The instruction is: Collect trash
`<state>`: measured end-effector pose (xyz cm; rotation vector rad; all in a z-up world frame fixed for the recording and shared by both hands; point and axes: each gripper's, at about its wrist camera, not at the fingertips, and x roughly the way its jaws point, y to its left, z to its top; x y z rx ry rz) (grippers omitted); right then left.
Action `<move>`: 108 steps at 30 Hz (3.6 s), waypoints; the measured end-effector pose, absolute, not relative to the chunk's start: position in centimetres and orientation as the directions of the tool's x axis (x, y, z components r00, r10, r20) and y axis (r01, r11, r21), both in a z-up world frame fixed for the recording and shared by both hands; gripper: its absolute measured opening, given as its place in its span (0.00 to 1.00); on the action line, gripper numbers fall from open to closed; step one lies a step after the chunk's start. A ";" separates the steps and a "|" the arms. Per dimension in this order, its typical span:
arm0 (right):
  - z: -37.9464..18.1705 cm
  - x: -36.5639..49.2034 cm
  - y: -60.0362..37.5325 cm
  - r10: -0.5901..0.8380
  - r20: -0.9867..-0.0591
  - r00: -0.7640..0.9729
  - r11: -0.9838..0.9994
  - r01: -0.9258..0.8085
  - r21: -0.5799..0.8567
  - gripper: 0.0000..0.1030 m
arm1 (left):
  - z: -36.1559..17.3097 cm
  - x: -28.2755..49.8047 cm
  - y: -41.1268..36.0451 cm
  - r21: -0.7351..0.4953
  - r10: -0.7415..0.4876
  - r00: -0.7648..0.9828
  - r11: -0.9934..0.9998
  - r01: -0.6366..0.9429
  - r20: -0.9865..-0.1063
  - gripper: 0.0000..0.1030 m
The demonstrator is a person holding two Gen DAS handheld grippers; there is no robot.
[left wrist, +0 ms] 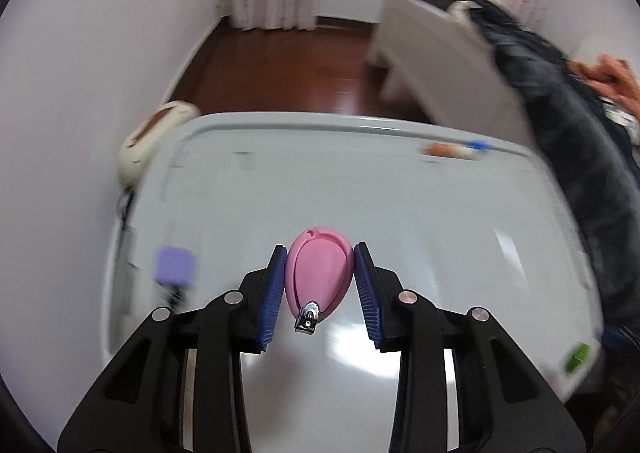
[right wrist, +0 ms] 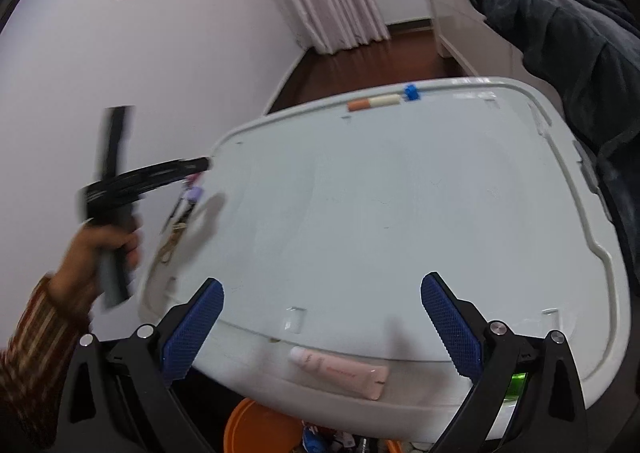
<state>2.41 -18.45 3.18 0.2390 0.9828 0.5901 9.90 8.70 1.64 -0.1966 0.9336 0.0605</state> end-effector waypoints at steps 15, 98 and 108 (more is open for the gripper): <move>0.6 23.8 -14.4 0.340 -0.757 0.558 0.934 -0.298 0.200 0.91 | 2.2 6.5 -0.2 -0.237 -0.254 0.606 0.965 0.111 -0.753 0.33; -4.4 -10.2 -20.2 0.496 -0.854 0.158 0.849 -0.294 0.439 0.86 | 0.3 -8.5 -8.8 0.164 0.147 0.630 0.986 -0.031 -0.762 0.92; 5.8 -2.7 -18.5 0.376 -0.776 0.507 0.887 -0.440 0.142 0.93 | 6.3 -1.2 -7.6 0.190 0.282 0.800 0.959 -0.213 -0.529 0.92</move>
